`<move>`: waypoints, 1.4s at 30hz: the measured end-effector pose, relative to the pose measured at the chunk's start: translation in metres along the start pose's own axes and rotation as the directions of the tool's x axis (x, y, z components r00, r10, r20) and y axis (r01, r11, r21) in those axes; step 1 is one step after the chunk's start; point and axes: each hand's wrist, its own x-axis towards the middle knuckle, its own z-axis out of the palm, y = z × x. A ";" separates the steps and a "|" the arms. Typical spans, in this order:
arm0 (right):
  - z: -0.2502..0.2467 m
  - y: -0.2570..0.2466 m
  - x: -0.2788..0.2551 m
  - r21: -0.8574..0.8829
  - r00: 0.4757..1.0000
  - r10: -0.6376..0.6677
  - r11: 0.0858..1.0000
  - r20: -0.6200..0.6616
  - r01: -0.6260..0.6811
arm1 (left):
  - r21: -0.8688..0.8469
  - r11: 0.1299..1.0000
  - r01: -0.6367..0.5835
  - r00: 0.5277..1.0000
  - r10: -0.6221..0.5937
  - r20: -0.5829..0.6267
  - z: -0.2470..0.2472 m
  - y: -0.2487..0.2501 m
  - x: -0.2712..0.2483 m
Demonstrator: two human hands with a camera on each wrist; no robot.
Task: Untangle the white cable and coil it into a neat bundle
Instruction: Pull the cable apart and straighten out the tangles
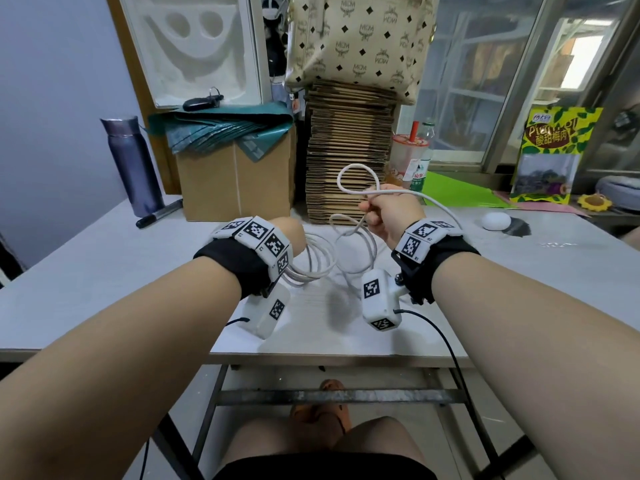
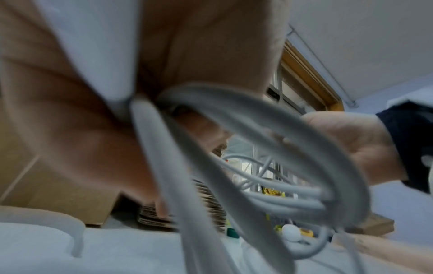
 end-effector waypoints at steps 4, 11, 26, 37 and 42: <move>0.004 -0.005 -0.005 0.024 1.000 0.013 1.000 -0.015 -0.013 | -0.171 0.964 -0.201 0.976 0.212 0.047 -0.007 0.008 -0.004; 0.000 -0.003 0.003 -0.072 0.992 -0.076 0.995 -0.099 0.069 | -0.018 0.971 -0.240 0.955 0.240 0.174 -0.004 0.014 -0.014; -0.015 0.002 0.017 0.125 0.985 -0.135 0.981 -0.112 0.148 | -0.593 0.774 -0.223 0.974 0.155 -0.163 -0.026 -0.002 -0.006; -0.019 0.009 0.022 0.044 0.974 -0.136 0.988 -0.181 0.146 | -0.918 -0.084 -0.388 0.911 0.115 -0.395 -0.034 -0.011 0.000; -0.023 0.009 0.020 -0.009 0.995 -0.009 1.000 -0.102 0.008 | -0.881 -0.268 -0.391 0.920 -0.105 -0.377 -0.036 -0.008 0.001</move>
